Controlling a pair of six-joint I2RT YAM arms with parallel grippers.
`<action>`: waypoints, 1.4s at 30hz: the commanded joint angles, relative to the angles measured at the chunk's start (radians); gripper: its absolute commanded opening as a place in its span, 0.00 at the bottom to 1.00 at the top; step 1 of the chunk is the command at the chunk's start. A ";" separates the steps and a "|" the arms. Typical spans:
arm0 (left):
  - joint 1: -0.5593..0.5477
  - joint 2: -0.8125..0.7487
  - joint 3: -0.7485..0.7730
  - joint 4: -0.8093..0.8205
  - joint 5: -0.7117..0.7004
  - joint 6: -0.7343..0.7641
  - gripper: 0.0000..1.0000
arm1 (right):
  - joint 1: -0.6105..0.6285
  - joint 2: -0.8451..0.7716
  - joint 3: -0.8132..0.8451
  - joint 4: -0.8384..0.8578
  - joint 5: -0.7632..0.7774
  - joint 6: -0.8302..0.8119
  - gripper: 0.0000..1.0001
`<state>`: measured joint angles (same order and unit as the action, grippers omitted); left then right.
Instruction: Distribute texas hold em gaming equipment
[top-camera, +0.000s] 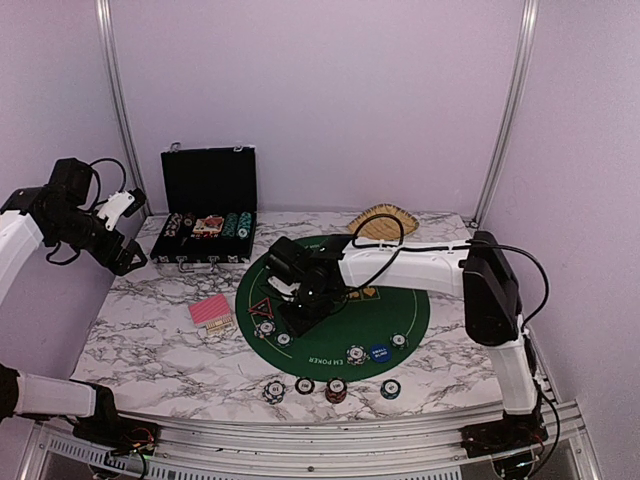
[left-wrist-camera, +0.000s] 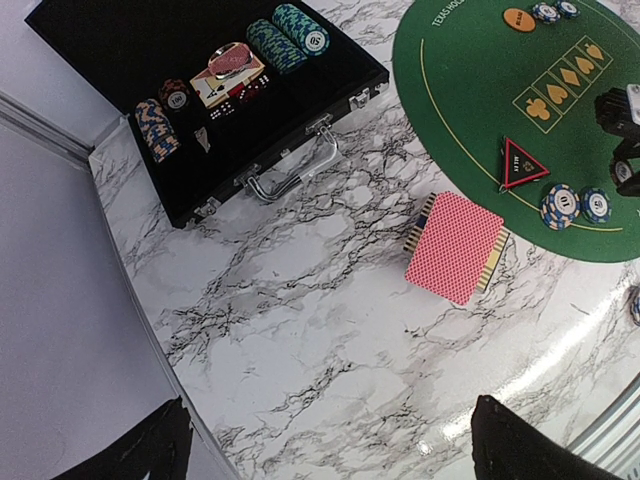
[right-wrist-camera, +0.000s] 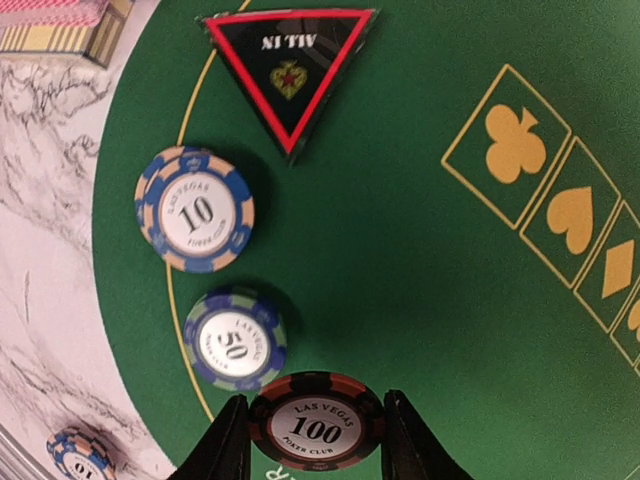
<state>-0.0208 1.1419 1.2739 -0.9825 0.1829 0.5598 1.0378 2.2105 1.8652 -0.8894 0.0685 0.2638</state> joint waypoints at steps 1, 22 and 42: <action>-0.001 -0.018 -0.008 -0.024 0.004 0.008 0.99 | -0.047 0.058 0.116 0.034 -0.015 -0.023 0.08; -0.001 -0.005 -0.013 -0.024 0.008 0.008 0.99 | -0.092 0.245 0.306 0.024 -0.058 -0.019 0.42; -0.001 -0.022 -0.009 -0.024 -0.005 0.008 0.99 | -0.036 -0.117 -0.042 0.036 0.004 -0.013 0.59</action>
<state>-0.0208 1.1416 1.2739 -0.9825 0.1822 0.5625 0.9600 2.2715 1.9556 -0.8688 0.0273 0.2386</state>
